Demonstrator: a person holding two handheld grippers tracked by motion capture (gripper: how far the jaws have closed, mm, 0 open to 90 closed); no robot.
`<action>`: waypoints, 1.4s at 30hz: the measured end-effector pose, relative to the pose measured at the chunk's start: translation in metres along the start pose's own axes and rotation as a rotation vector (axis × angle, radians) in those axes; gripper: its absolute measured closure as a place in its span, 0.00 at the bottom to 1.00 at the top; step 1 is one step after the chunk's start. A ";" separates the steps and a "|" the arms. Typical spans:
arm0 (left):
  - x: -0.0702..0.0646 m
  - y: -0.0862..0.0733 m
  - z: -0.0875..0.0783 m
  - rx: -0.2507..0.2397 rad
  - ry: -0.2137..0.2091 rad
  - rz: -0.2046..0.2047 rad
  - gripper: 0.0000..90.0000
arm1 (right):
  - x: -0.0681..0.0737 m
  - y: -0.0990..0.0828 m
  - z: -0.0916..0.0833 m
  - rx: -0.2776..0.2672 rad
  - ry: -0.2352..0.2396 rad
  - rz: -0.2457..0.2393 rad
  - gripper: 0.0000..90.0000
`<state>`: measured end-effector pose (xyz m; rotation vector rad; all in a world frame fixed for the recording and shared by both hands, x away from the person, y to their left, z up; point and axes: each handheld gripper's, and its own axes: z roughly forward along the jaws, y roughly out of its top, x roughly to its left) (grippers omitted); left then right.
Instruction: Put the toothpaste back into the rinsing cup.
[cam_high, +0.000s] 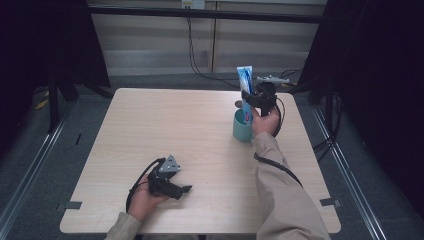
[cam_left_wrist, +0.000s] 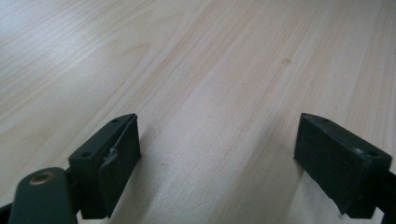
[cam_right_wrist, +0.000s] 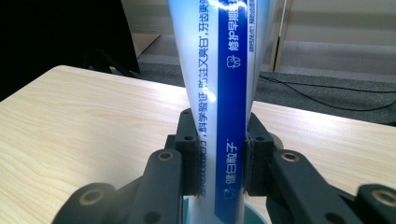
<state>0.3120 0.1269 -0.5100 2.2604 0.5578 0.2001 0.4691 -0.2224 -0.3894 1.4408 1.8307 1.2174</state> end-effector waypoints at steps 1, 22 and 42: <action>0.000 0.000 0.000 0.000 0.000 0.000 0.16 | 0.000 -0.001 0.001 0.002 0.001 0.001 0.81; 0.000 0.000 0.000 0.000 0.001 0.001 0.16 | 0.000 -0.016 0.002 0.038 0.004 -0.011 0.80; 0.000 0.000 0.000 0.002 0.001 0.002 0.16 | -0.003 -0.029 -0.001 0.069 0.016 -0.009 0.80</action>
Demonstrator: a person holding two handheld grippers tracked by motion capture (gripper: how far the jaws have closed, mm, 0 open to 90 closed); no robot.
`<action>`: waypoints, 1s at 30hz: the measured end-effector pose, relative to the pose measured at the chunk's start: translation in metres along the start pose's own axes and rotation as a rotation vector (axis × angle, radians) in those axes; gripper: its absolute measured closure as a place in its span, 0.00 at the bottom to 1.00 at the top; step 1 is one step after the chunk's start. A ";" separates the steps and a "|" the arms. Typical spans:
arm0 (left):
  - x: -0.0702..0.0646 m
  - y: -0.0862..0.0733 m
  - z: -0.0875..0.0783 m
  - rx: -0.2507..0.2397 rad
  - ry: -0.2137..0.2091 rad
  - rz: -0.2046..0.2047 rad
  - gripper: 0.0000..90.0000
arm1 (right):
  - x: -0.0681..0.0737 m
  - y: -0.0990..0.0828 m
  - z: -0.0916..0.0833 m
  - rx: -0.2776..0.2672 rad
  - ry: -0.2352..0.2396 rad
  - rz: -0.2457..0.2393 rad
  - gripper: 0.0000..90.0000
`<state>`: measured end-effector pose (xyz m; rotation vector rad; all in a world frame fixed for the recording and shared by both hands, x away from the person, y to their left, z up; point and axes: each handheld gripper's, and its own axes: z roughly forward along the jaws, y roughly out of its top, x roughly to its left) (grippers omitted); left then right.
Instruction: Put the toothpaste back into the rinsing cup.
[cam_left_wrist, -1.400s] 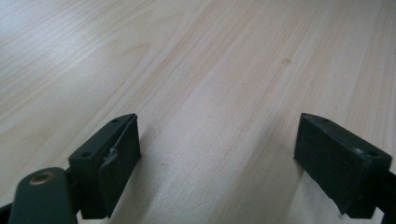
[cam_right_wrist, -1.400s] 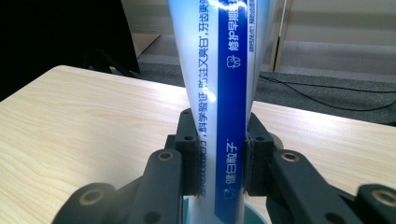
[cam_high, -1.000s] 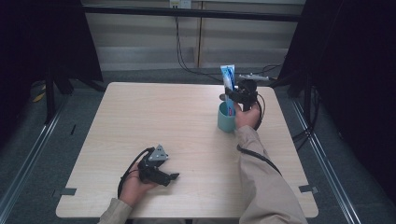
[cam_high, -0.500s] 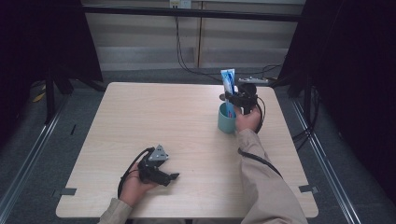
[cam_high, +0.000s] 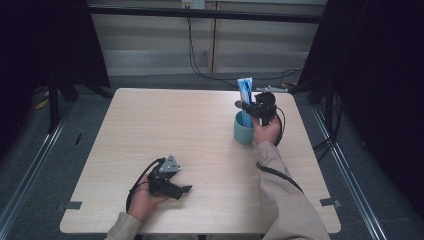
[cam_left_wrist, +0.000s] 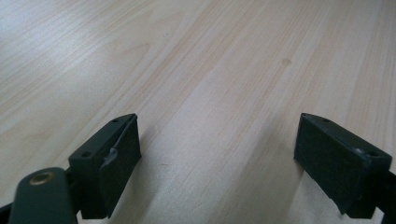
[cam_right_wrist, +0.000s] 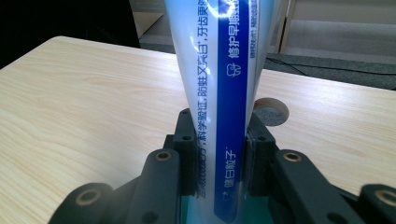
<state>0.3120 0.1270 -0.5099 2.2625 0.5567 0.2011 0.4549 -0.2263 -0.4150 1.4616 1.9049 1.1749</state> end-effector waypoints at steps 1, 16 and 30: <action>0.000 0.000 0.000 0.000 0.000 0.000 0.16 | 0.000 0.000 0.000 0.003 0.001 0.002 0.80; 0.000 0.000 0.000 0.000 -0.001 -0.002 0.16 | -0.001 -0.010 -0.002 0.030 0.005 -0.004 0.79; 0.000 0.000 0.000 0.000 -0.001 -0.003 0.16 | -0.004 -0.013 -0.001 0.041 0.013 0.002 0.76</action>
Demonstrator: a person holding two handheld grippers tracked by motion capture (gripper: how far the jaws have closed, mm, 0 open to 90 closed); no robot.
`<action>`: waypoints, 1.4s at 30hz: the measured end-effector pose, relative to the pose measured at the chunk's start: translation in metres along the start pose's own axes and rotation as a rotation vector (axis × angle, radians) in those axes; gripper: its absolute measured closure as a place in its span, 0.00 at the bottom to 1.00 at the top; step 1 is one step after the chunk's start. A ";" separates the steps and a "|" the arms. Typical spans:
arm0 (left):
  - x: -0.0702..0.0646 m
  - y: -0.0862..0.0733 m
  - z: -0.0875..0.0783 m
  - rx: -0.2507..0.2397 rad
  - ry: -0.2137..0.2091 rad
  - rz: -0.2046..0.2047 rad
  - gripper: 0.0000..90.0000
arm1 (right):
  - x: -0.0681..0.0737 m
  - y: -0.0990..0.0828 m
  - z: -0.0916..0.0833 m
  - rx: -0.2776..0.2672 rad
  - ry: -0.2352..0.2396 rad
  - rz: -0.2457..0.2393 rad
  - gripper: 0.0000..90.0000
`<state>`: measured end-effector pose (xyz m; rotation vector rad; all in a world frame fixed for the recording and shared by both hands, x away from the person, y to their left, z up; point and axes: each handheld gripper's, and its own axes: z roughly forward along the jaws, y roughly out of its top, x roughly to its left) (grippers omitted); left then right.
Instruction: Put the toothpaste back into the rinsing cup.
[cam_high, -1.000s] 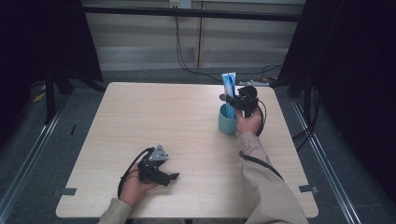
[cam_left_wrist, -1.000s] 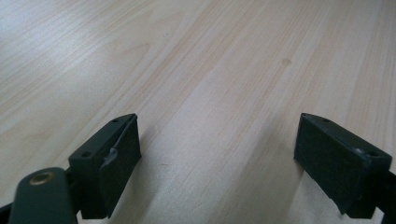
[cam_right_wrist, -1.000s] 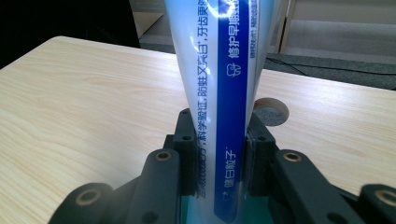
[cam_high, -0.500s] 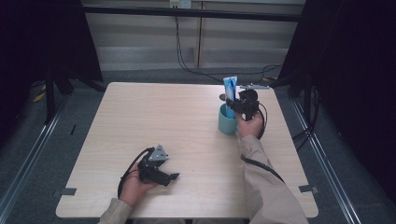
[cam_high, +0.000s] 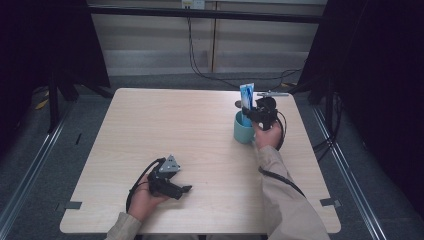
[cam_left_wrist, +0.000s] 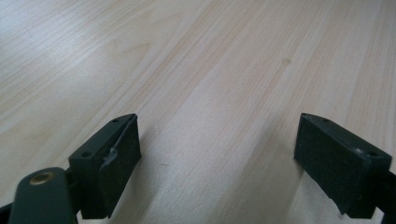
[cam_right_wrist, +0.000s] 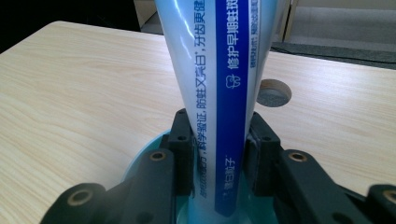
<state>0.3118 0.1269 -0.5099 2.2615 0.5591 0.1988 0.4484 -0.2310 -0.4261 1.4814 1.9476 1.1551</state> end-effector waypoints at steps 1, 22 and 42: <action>0.000 0.000 0.000 0.000 0.000 0.000 0.16 | 0.000 0.000 0.000 0.001 0.002 -0.003 0.75; 0.000 0.000 0.000 0.000 0.000 0.001 0.16 | 0.008 0.004 -0.002 0.001 -0.019 -0.037 0.42; 0.000 0.000 0.000 0.000 0.001 0.003 0.16 | 0.005 0.009 -0.007 -0.003 0.017 -0.023 0.24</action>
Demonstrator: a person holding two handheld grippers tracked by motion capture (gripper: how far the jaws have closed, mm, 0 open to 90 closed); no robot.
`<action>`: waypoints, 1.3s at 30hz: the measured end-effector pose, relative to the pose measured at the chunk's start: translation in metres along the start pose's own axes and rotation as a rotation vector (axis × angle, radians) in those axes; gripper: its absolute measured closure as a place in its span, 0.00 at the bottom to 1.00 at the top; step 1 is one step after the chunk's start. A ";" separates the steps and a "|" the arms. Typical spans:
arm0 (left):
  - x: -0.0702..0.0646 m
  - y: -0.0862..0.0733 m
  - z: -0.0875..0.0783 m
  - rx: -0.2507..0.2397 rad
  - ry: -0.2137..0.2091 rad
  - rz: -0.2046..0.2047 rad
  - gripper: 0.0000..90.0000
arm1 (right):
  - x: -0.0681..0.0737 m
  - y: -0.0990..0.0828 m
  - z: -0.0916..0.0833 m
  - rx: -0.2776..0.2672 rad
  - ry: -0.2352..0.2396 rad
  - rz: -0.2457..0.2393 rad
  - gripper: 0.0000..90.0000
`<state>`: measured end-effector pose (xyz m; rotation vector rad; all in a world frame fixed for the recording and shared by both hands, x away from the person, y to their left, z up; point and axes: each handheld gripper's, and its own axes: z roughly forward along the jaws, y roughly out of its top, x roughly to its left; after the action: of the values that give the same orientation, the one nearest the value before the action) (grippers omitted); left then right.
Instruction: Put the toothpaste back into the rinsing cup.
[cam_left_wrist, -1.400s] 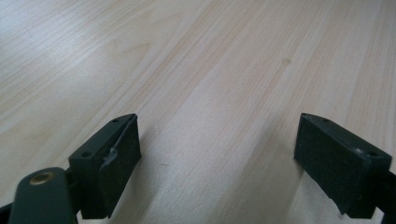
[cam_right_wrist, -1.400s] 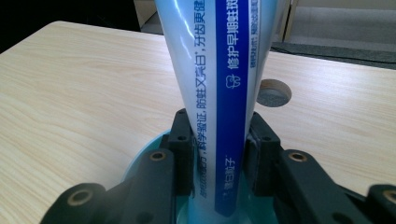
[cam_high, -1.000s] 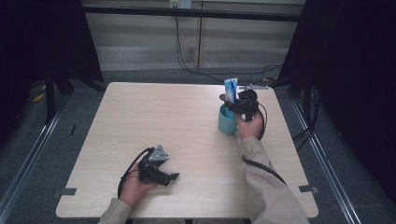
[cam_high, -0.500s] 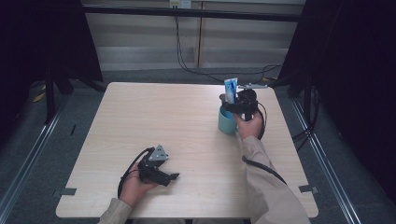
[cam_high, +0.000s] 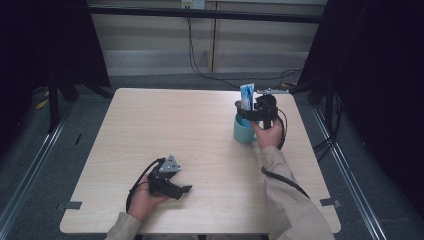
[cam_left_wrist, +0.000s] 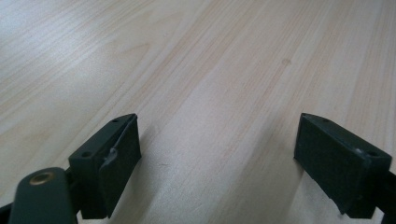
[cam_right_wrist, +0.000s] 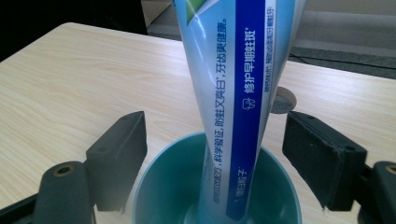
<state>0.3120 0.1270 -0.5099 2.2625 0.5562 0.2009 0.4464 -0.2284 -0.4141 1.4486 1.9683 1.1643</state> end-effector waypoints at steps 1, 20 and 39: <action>0.000 0.000 0.000 0.000 0.000 0.000 0.16 | 0.000 0.000 0.000 0.000 0.002 -0.001 0.23; 0.000 0.000 0.000 -0.002 0.000 0.000 0.16 | 0.003 0.003 -0.011 0.022 0.042 -0.030 0.18; 0.000 0.000 0.000 0.002 -0.003 0.000 0.16 | 0.011 0.000 -0.026 0.032 0.105 -0.056 0.18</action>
<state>0.3118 0.1270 -0.5099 2.2638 0.5555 0.1971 0.4229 -0.2279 -0.3980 1.3648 2.0931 1.2120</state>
